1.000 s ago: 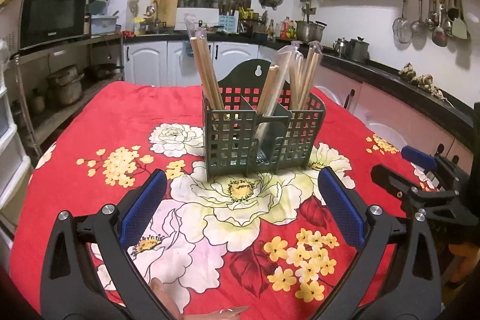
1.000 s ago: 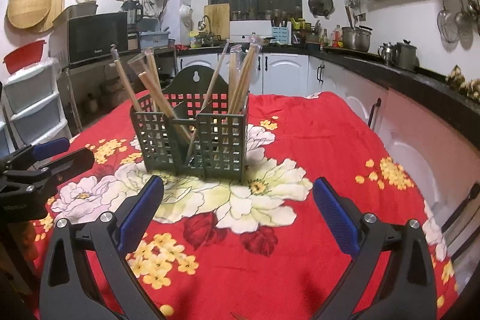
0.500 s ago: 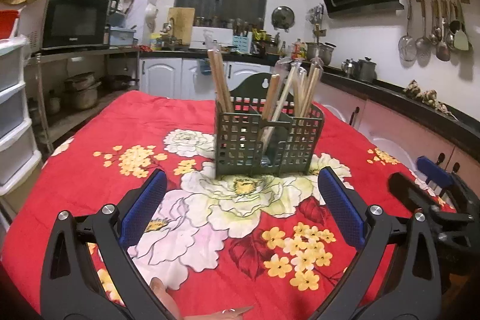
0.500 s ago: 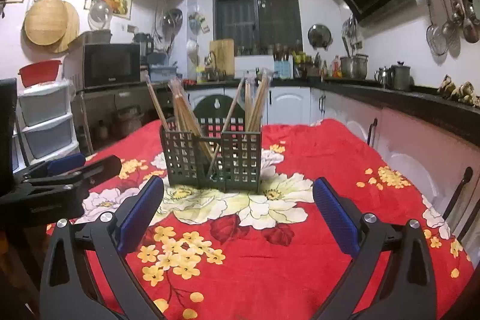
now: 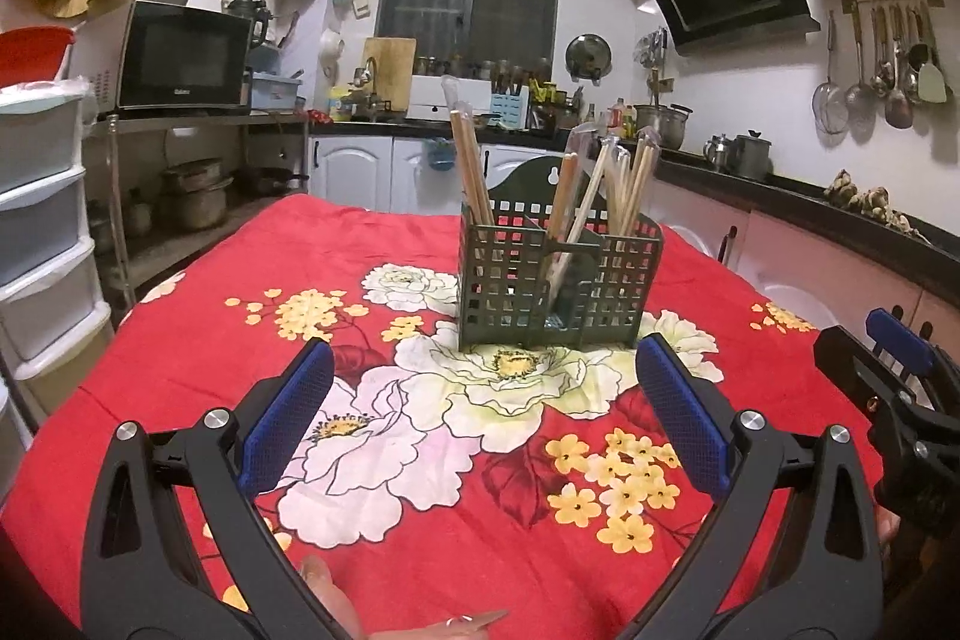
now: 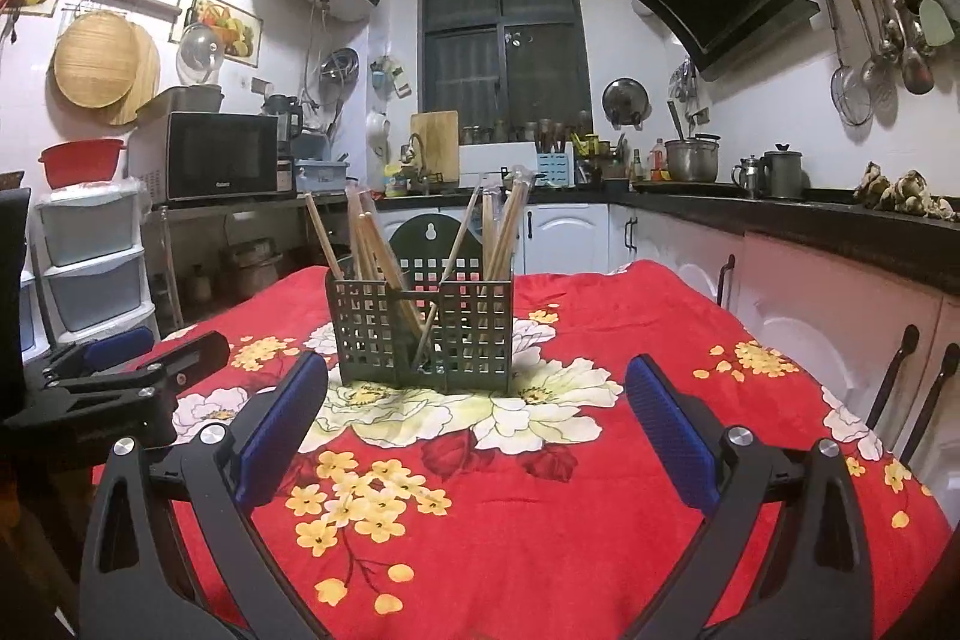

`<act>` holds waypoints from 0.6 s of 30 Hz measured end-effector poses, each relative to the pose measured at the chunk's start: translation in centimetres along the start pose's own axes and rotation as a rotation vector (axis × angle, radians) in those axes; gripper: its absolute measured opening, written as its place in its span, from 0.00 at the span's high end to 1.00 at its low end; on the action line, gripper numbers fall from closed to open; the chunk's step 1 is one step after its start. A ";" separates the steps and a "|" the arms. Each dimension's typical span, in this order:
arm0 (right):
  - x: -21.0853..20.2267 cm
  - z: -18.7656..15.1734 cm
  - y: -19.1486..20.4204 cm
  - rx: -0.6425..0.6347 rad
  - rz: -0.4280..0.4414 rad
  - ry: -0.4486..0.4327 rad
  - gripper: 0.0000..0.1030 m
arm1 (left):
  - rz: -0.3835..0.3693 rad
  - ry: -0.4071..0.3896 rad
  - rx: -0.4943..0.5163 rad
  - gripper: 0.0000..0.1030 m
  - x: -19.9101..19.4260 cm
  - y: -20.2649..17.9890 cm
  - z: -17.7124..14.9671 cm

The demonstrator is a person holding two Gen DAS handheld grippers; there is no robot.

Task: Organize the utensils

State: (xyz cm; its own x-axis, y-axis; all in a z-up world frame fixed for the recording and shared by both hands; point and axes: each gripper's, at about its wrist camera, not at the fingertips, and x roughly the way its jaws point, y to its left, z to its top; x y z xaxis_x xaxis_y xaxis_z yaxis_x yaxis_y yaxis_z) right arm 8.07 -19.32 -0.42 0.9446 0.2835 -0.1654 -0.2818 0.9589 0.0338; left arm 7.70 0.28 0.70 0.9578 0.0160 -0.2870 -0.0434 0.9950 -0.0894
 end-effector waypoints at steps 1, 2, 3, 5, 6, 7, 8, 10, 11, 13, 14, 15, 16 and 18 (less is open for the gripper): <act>-0.1 0.0 0.1 -0.001 -0.001 -0.003 0.06 | -0.001 -0.004 -0.001 0.10 0.0 0.0 0.0; 0.0 0.0 0.1 -0.003 -0.001 -0.004 0.06 | -0.002 -0.006 -0.002 0.10 -0.1 0.0 0.0; 0.0 -0.1 0.3 -0.006 -0.001 -0.004 0.06 | -0.003 -0.009 -0.003 0.10 -0.1 0.0 0.0; 0.1 -0.1 0.5 -0.015 -0.001 -0.002 0.06 | -0.005 -0.011 -0.006 0.10 -0.1 0.1 0.0; 0.0 -0.1 0.6 -0.017 -0.002 -0.004 0.06 | -0.004 -0.010 -0.007 0.10 -0.1 0.1 0.0; 0.0 -0.1 0.6 -0.018 0.000 -0.005 0.06 | -0.003 -0.009 -0.006 0.10 -0.1 0.1 0.0; 0.0 0.0 0.6 -0.018 0.000 -0.005 0.06 | -0.005 -0.009 -0.006 0.10 -0.1 0.1 0.0; 0.0 -0.1 0.6 -0.016 0.000 -0.004 0.06 | -0.004 -0.009 -0.006 0.10 -0.1 0.1 0.0; 0.0 -0.1 0.6 -0.014 -0.001 -0.003 0.06 | -0.005 -0.009 -0.006 0.10 -0.1 0.1 0.0; 0.0 -0.1 0.6 -0.015 -0.001 -0.003 0.06 | -0.003 -0.010 -0.005 0.10 -0.1 0.1 0.0; 0.0 -0.1 0.7 -0.016 -0.001 -0.002 0.06 | -0.004 -0.008 -0.006 0.10 -0.1 0.1 0.0; -0.1 -0.1 0.7 -0.016 -0.001 -0.002 0.06 | -0.004 -0.008 -0.006 0.10 -0.1 0.1 0.0; 0.0 -0.1 0.7 -0.016 -0.001 -0.001 0.06 | -0.005 -0.006 -0.007 0.10 -0.1 0.1 -0.1; -0.1 -0.1 0.6 -0.016 -0.001 -0.002 0.06 | -0.006 -0.004 -0.007 0.10 -0.1 0.1 -0.1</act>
State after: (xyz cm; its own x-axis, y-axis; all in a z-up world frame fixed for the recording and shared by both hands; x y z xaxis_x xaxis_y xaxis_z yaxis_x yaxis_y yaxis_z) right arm 7.82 -18.72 -0.52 0.9452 0.2828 -0.1634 -0.2837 0.9588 0.0184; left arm 7.58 0.33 0.59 0.9592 0.0104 -0.2825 -0.0397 0.9944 -0.0982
